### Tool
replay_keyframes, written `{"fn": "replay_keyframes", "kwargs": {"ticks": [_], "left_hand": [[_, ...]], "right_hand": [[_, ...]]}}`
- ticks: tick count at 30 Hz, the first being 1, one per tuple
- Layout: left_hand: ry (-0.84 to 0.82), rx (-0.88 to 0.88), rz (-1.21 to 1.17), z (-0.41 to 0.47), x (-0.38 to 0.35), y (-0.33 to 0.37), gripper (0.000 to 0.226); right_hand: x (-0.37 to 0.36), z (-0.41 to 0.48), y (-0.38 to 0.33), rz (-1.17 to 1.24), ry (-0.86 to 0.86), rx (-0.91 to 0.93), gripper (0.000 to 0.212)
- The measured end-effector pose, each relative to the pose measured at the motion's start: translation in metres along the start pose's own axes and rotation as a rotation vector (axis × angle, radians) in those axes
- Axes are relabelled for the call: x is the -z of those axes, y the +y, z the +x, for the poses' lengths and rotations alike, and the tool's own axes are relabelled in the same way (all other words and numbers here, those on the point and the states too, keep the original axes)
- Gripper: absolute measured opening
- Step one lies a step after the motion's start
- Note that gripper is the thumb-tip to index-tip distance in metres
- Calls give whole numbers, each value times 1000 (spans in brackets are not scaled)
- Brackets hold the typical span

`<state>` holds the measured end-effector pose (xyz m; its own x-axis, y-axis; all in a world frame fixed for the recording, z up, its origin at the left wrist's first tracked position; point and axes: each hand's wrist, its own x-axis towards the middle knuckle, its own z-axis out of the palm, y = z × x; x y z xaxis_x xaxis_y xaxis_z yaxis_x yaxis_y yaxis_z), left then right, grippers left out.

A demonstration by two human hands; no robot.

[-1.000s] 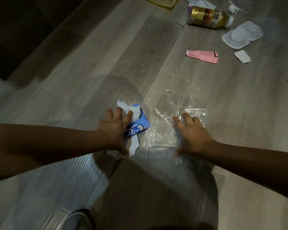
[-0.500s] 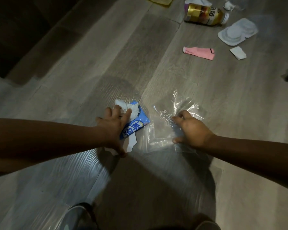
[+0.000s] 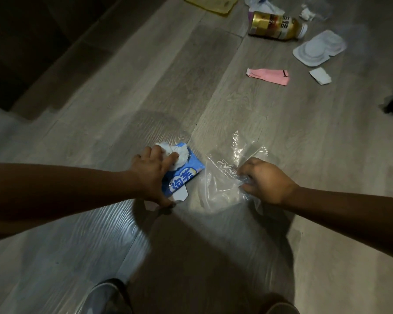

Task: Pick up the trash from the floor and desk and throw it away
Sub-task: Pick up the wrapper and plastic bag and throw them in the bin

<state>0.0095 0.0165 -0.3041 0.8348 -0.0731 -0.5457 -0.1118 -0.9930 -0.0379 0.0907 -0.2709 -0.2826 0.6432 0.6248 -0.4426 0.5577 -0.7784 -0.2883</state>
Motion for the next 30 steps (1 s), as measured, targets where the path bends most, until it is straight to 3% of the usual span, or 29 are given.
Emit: {"fn": "replay_keyframes", "kwargs": {"ticks": [10, 15, 30], "left_hand": [[-46, 99, 24, -8, -2, 31, 145], [-13, 47, 7, -9, 0, 19, 139], [-37, 43, -323, -14, 36, 1, 123]], "right_hand": [[3, -6, -2, 7, -11, -3, 38], [6, -10, -1, 46, 53, -19, 30], [35, -31, 4, 180, 251, -49, 15]]}}
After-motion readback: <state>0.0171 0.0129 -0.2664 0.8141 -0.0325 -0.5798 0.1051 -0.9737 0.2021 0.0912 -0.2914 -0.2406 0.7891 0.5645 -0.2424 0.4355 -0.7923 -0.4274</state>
